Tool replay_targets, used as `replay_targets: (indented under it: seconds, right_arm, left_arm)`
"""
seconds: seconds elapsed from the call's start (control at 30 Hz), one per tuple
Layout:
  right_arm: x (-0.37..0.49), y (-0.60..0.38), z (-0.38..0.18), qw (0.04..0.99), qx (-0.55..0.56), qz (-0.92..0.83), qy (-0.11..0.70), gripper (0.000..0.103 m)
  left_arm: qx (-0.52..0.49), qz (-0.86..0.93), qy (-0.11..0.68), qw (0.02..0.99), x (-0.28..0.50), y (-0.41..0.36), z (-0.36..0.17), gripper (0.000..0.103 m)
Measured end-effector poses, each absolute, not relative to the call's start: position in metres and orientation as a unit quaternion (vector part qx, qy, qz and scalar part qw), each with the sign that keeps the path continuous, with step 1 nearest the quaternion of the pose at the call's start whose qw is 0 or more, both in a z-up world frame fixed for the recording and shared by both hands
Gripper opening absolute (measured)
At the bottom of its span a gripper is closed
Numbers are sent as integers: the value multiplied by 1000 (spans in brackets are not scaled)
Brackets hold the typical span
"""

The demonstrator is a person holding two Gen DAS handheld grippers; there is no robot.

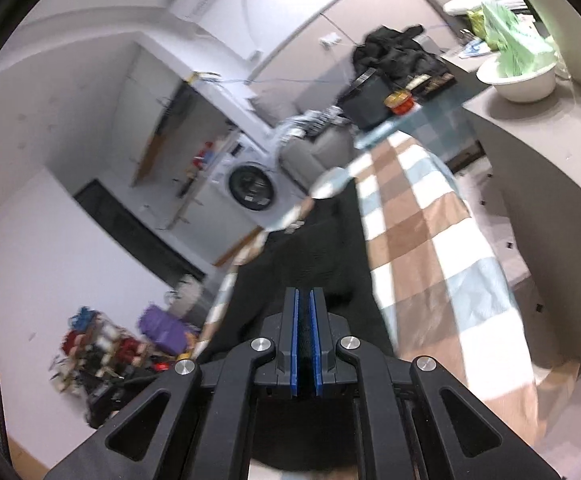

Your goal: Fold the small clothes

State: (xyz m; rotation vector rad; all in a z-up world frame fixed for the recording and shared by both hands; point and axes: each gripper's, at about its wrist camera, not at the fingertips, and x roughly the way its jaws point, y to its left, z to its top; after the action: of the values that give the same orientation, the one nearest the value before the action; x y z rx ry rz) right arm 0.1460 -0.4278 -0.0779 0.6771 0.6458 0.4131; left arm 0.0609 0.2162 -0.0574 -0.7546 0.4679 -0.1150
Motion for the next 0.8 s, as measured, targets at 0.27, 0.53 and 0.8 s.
replay_targets:
  seconds: [0.27,0.53,0.8]
  right_arm:
    - [213,-444,-107,844,373,144,359,31]
    - [209,-445,-122,837,309,134,432,52]
    - [208,-406,-127,802,338,211,446,59]
  left_arm:
    - [-378,9,328,866,151,229,-98,42]
    - [-394,45,341,852,126,253,-119,59]
    - [-415,-5,357,837,120,232,-119,59]
